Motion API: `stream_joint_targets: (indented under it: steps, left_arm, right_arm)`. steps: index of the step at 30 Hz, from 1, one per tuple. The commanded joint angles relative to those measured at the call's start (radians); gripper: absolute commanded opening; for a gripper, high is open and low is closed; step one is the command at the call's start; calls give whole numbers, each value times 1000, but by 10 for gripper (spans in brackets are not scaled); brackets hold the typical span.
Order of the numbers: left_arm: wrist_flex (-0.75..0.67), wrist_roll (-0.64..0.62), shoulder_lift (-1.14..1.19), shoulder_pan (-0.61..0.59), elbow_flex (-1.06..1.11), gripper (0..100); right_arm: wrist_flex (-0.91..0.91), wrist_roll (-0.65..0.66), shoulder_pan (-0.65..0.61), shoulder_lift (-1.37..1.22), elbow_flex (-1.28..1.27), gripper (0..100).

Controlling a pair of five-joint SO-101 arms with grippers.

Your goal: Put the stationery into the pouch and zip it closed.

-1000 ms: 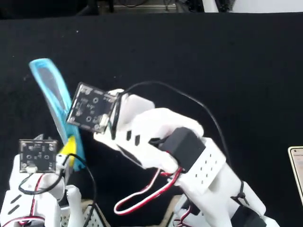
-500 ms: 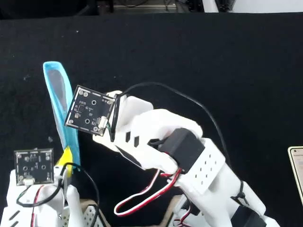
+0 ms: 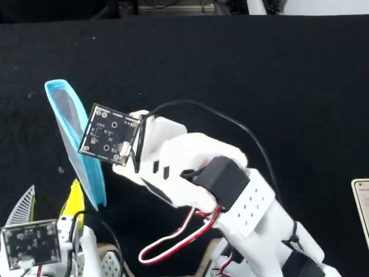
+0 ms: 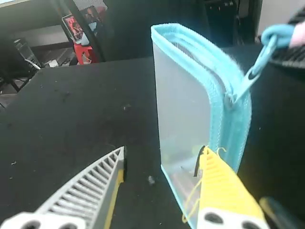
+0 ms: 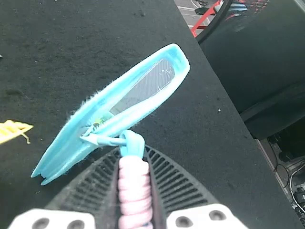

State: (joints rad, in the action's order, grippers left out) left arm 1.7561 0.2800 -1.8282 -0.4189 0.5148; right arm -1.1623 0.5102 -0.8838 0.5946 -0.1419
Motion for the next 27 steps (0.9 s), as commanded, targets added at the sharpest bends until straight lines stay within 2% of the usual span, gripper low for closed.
stream_joint_targets:
  steps: [1,9,12,17,23,27]
  left_arm:
    - [3,-25,2,22,-42,250]
    - [3,-31,3,229,-41,250]
    - [3,-83,3,285,-22,251]
    - [-28,-104,3,410,101,251]
    - [-222,-98,3,387,272,251]
    - [-305,-97,3,323,354,251]
  right_arm:
    - [23,-8,-3,35,4,11]
    - [26,-8,-3,30,4,11]
    - [26,-8,-3,30,4,11]
    - [25,-8,-3,31,4,11]
    - [21,-6,-3,35,4,11]
    - [21,-6,-3,35,4,11]
